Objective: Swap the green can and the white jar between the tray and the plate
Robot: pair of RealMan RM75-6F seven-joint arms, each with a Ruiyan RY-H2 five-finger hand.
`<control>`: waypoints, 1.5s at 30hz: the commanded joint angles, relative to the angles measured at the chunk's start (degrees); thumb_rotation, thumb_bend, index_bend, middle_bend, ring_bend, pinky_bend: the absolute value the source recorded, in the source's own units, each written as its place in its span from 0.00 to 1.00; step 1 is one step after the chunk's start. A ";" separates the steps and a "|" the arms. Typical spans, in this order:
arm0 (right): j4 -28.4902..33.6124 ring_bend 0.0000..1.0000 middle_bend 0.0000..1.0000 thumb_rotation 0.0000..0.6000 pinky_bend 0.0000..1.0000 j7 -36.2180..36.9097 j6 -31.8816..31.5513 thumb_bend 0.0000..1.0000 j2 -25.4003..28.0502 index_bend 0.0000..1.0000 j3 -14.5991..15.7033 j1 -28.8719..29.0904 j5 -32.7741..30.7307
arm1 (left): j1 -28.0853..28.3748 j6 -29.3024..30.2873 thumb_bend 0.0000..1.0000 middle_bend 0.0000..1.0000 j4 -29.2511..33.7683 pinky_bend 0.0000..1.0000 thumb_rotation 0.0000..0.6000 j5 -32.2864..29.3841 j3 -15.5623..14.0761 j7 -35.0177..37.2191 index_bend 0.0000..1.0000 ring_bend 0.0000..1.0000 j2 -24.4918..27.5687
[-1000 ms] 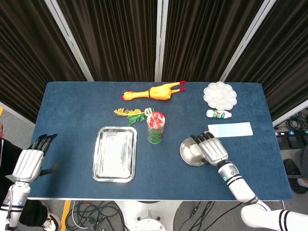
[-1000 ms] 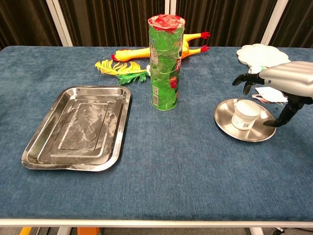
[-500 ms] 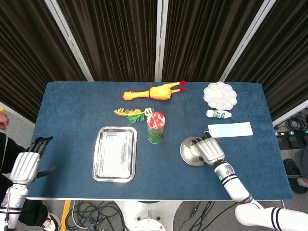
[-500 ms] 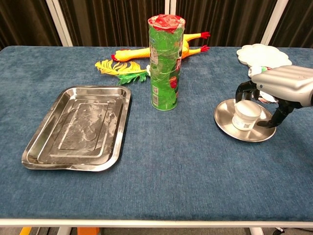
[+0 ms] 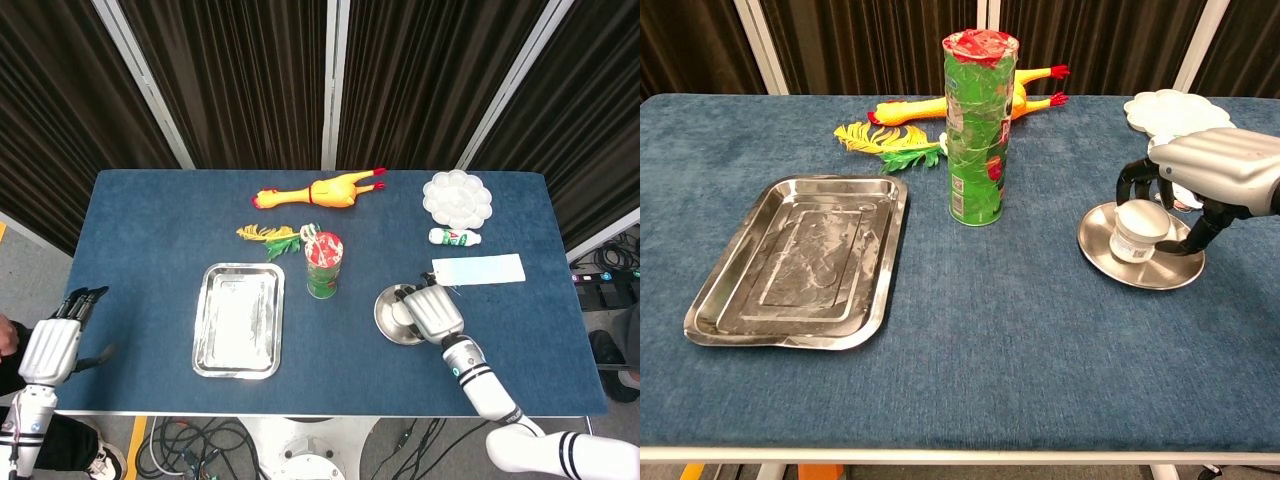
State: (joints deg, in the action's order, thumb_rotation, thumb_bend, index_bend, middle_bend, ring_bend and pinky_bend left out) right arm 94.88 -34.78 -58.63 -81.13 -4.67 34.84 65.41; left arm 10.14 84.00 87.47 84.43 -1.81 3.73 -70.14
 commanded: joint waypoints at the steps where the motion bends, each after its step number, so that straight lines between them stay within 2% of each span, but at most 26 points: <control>1: 2.26 0.43 0.48 1.00 0.16 0.84 -1.63 0.26 1.37 0.54 -0.08 -0.23 2.28 | -0.34 -0.05 0.18 0.15 -0.28 0.36 1.00 0.05 0.15 0.44 0.11 0.09 -0.05; 6: 7.22 0.43 0.48 1.00 0.16 1.43 -2.29 0.26 3.35 0.54 -1.09 0.75 5.30 | -1.07 -0.01 0.18 0.15 -0.91 0.36 1.00 -0.40 0.64 1.09 0.11 0.09 -0.20; 10: 8.93 0.43 0.48 1.00 0.16 1.11 -0.12 0.26 2.28 0.54 -1.79 2.84 5.59 | -1.68 0.12 0.18 0.15 -1.54 0.36 1.00 -0.72 0.98 1.55 0.11 0.09 -0.52; 18: 5.93 0.43 0.48 1.00 0.16 -2.39 4.80 0.26 -5.23 0.54 -2.34 7.81 1.73 | -2.59 0.64 0.18 0.15 -3.46 0.36 1.00 -0.37 1.49 2.22 0.11 0.09 -1.30; 28: 2.51 0.43 0.48 1.00 0.16 -4.17 6.41 0.26 -11.51 0.52 -1.87 10.95 -0.88 | -3.38 0.68 0.18 0.15 -5.19 0.35 1.00 -0.42 2.11 3.25 0.11 0.09 -1.85; 31: 1.95 0.39 0.44 1.00 0.16 -4.01 6.78 0.24 -12.41 0.42 -1.58 11.54 -1.00 | -3.60 0.57 0.18 0.15 -5.56 0.35 1.00 -0.48 2.21 3.57 0.11 0.09 -1.89; 36: 2.57 0.25 0.30 1.00 0.13 -3.62 7.49 0.19 -12.06 0.22 -0.87 12.14 -1.54 | -3.90 0.54 0.18 0.15 -5.82 0.35 1.00 -0.40 2.40 4.01 0.11 0.09 -1.79; 41: 5.57 0.21 0.26 1.00 0.10 -2.49 6.16 0.18 -9.53 0.18 -0.40 11.75 0.61 | -4.16 0.40 0.18 0.15 -6.02 0.35 1.00 -0.39 2.52 4.35 0.11 0.09 -1.80; 45: 11.19 0.21 0.26 1.00 0.10 -1.60 1.88 0.18 -4.33 0.17 -0.07 10.03 5.82 | -4.36 0.38 0.18 0.15 -6.03 0.35 1.00 -0.36 2.66 4.63 0.12 0.09 -1.81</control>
State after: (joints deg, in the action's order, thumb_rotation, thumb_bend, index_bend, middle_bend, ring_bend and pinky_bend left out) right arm 103.10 -37.02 -54.37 -88.29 -4.99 45.94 68.42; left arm 5.78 84.38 81.45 84.07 0.85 8.36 -71.95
